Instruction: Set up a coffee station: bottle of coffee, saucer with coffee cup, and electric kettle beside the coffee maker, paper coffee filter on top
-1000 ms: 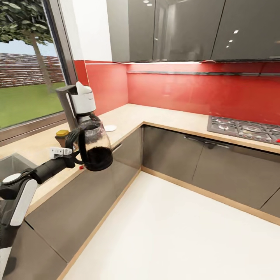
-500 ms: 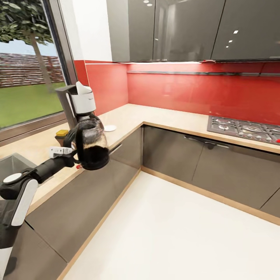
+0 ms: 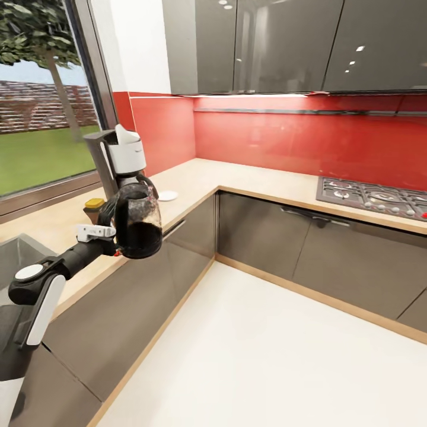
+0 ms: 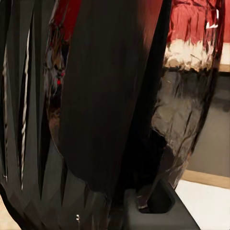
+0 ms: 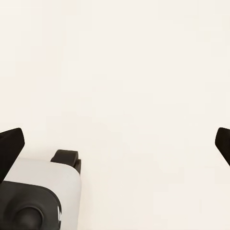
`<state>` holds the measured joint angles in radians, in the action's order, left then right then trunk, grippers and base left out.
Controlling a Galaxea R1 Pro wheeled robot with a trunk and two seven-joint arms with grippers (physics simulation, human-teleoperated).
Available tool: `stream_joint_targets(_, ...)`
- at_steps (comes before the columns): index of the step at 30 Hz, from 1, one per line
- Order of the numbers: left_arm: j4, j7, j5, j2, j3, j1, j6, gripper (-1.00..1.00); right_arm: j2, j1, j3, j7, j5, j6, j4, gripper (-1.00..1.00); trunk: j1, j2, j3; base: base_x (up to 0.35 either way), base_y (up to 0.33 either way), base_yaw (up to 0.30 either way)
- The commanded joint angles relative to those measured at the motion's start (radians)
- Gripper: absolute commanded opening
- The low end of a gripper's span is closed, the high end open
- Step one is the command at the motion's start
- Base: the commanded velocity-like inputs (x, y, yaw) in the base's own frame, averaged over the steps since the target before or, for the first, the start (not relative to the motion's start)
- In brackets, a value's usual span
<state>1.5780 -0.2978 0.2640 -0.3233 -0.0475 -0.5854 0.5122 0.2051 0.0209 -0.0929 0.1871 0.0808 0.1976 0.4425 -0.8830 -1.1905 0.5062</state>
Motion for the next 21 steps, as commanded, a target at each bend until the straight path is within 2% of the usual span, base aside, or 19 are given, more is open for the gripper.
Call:
stream_joint_targets(1,0.001,-0.002,0.009,0.000,-0.002,-0.001,0.008,-1.00,-0.001,0.001,-0.008,0.008,0.008,0.003,0.000,1.00,0.000,-0.001,0.001,0.203,0.000,0.000)
stream_joint_targets(13,0.000,-0.001,0.009,0.001,-0.002,-0.001,0.008,-1.00,-0.001,0.001,-0.008,0.008,0.008,0.003,0.000,1.00,0.000,-0.001,0.001,0.107,0.000,0.000)
stream_joint_targets(21,-0.001,0.000,0.009,0.000,-0.004,-0.001,0.008,-1.00,-0.001,0.001,-0.008,0.008,0.008,0.003,0.000,1.00,0.000,-0.001,0.001,0.023,0.000,0.000)
